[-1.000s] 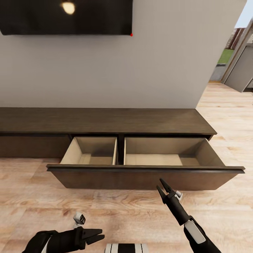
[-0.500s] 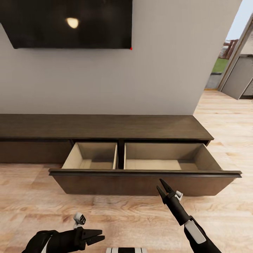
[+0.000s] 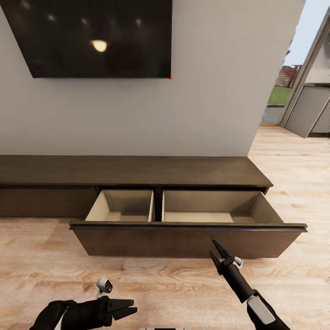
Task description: Place each of the two pumpkins and all three candles from the living room inside a cabinet in the living room (use any cabinet), then make sure every cabinet is closed, and position the cauldron so it is next to a table in the living room.
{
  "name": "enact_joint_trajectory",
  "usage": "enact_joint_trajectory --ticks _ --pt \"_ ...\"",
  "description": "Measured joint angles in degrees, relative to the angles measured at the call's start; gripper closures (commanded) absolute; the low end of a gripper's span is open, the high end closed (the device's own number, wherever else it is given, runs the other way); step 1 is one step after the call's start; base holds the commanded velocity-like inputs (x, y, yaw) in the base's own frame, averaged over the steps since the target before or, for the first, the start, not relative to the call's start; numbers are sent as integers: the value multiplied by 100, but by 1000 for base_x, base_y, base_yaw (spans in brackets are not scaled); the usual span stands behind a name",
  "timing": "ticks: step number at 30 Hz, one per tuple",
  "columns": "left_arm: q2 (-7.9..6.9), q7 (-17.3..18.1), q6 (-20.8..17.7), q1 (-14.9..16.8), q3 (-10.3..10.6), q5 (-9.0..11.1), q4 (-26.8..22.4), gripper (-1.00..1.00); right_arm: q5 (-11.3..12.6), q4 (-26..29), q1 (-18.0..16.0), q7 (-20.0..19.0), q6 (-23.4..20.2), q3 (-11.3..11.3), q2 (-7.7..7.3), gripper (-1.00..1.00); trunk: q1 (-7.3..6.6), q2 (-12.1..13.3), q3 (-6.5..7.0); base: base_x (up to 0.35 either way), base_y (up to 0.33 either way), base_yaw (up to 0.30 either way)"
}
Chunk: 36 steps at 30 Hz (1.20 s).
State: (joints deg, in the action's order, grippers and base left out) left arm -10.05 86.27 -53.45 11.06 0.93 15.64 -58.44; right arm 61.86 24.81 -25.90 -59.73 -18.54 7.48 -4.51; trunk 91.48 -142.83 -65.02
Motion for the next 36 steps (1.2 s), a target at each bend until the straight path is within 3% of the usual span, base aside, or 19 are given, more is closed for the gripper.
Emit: enact_joint_trajectory --ticks 15,36 --pt "-2 2 0 0 2 -6 0 -100 -34 -453 12 -19 28 -8 -67 -100 -330 602 269 -43 0 0" --pt "-8 -24 2 7 11 -34 0 -100 -51 -590 26 -29 105 -33 -164 -100 -791 1444 646 0 0 0"
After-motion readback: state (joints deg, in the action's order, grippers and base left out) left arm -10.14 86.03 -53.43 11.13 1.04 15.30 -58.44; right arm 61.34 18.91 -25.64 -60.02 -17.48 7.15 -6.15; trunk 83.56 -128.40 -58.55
